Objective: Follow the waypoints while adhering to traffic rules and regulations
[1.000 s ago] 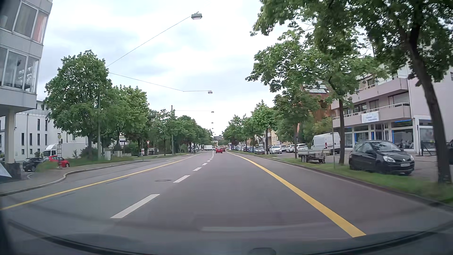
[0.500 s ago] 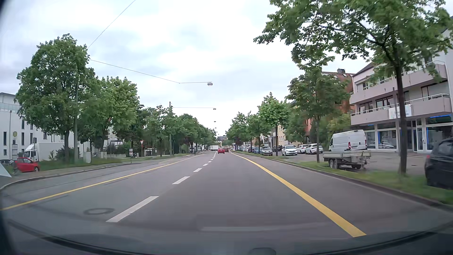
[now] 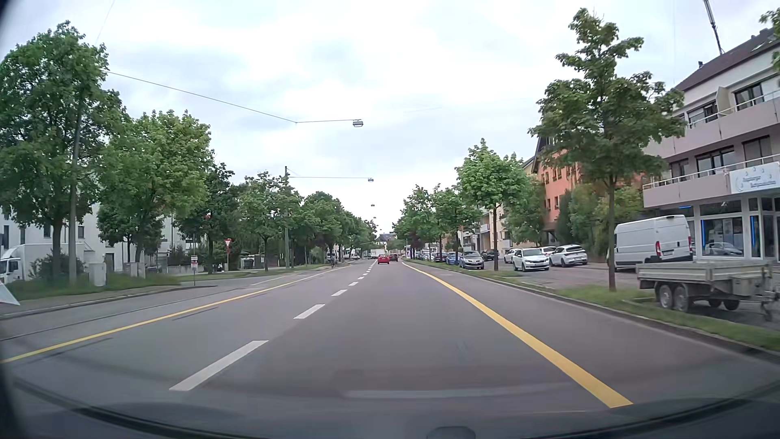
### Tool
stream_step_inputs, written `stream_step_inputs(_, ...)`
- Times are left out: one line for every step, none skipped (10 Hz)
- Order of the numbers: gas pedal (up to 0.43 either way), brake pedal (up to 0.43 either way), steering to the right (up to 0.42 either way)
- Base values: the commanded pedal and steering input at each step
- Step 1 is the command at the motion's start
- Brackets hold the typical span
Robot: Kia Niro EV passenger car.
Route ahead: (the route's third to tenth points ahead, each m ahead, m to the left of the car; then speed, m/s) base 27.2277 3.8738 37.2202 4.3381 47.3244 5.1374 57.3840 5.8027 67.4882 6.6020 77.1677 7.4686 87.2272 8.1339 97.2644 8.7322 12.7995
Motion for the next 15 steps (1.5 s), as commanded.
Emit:
stream_step_inputs(0.177, 0.0, -0.008)
stream_step_inputs(0.177, 0.0, -0.008)
stream_step_inputs(0.177, 0.0, -0.008)
stream_step_inputs(0.177, 0.0, -0.008)
stream_step_inputs(0.177, 0.0, -0.008)
stream_step_inputs(0.177, 0.0, -0.008)
stream_step_inputs(0.177, 0.0, -0.008)
stream_step_inputs(0.177, 0.0, -0.008)
stream_step_inputs(0.177, 0.0, -0.008)
stream_step_inputs(0.169, 0.0, -0.008)
stream_step_inputs(0.169, 0.0, -0.008)
stream_step_inputs(0.169, 0.0, -0.008)
stream_step_inputs(0.157, 0.0, -0.008)
stream_step_inputs(0.157, 0.0, -0.008)
stream_step_inputs(0.157, 0.0, -0.008)
